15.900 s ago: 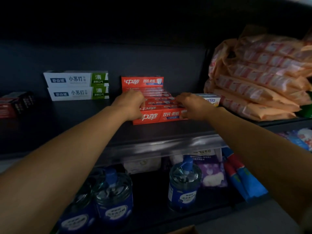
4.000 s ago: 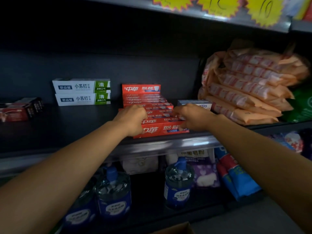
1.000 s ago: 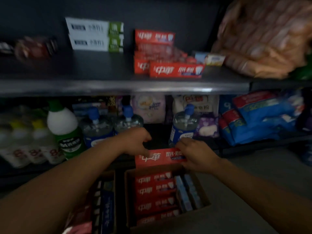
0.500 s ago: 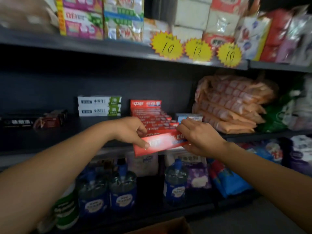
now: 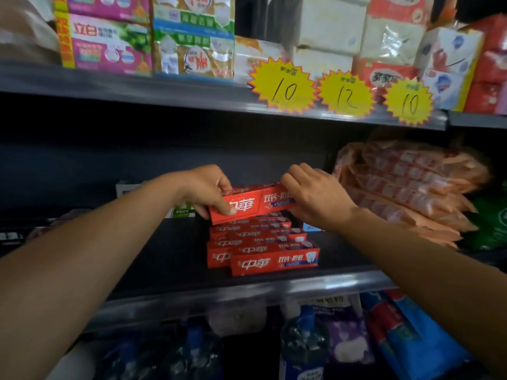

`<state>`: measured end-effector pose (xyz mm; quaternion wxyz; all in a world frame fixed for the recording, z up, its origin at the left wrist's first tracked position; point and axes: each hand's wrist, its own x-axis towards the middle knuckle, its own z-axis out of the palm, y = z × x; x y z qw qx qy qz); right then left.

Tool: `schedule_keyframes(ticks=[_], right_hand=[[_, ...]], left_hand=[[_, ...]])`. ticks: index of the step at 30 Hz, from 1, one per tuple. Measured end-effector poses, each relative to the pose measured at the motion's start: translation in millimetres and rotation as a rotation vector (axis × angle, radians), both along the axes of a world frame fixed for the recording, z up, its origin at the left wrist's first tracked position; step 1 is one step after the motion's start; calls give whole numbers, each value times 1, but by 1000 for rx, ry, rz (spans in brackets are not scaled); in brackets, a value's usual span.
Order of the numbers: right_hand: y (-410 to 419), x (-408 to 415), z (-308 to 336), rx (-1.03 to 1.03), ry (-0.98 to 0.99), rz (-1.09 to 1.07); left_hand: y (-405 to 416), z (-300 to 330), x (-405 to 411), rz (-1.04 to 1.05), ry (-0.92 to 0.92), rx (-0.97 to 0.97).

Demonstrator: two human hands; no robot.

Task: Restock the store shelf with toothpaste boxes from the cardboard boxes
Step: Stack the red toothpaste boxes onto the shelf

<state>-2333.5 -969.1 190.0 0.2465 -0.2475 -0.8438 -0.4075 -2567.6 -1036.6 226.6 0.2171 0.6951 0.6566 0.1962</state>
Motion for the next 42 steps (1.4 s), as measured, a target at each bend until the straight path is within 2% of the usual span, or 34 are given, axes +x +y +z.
schedule_keyframes(ticks=[4, 10, 14, 22, 28, 42], right_hand=[[39, -12, -10, -108, 8, -43], [100, -29, -16, -476, 76, -180], [142, -41, -28, -657, 147, -149], [205, -59, -51, -709, 130, -141], [229, -70, -59, -745, 115, -120], [258, -84, -65, -676, 108, -218]], left_hand=[[41, -15, -14, 43, -33, 74], [97, -37, -29, 113, 10, 171], [131, -56, -35, 129, 31, 174], [182, -85, -50, 179, 82, 228], [202, -97, -64, 242, 98, 337], [235, -101, -76, 260, 380, 451]])
